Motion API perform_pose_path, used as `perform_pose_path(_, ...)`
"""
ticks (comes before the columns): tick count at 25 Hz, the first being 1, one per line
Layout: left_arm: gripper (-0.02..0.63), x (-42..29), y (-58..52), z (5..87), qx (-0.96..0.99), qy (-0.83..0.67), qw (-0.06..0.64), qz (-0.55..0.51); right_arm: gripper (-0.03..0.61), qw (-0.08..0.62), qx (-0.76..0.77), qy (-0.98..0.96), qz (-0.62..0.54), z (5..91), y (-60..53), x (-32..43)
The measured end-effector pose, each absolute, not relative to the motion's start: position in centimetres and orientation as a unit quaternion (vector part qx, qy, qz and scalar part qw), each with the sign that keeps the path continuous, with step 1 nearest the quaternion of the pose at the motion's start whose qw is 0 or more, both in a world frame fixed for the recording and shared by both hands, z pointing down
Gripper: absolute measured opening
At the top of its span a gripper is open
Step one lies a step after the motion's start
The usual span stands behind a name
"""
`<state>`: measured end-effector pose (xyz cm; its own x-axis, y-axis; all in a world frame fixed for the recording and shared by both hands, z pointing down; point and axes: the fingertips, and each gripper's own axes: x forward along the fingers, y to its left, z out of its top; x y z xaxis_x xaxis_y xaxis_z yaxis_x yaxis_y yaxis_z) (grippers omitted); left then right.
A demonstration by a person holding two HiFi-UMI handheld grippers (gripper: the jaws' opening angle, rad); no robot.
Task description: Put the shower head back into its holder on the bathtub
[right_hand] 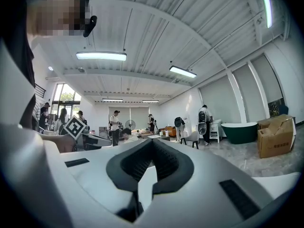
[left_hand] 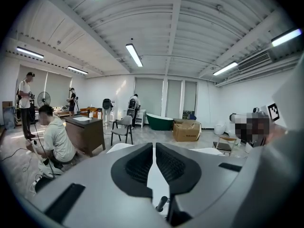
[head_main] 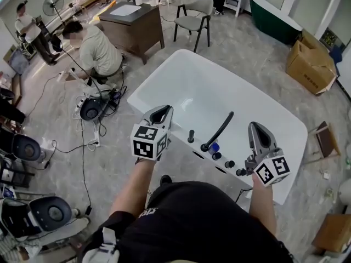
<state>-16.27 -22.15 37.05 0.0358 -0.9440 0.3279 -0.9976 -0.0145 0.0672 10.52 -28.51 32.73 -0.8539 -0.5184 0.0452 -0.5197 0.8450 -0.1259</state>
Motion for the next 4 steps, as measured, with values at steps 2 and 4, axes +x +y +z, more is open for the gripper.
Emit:
perform_pose_path(2, 0.034, -16.49, -22.15, 37.08, 0.705, -0.689, 0.142, 0.095, 0.011, 0.007, 0.273, -0.959, 0.069, 32.67, -28.53, 10.34)
perform_pose_path(4, 0.034, -16.72, -22.18, 37.07, 0.704, -0.690, 0.142, 0.095, 0.011, 0.009, 0.277, -0.958, 0.071, 32.53, -28.58, 10.16)
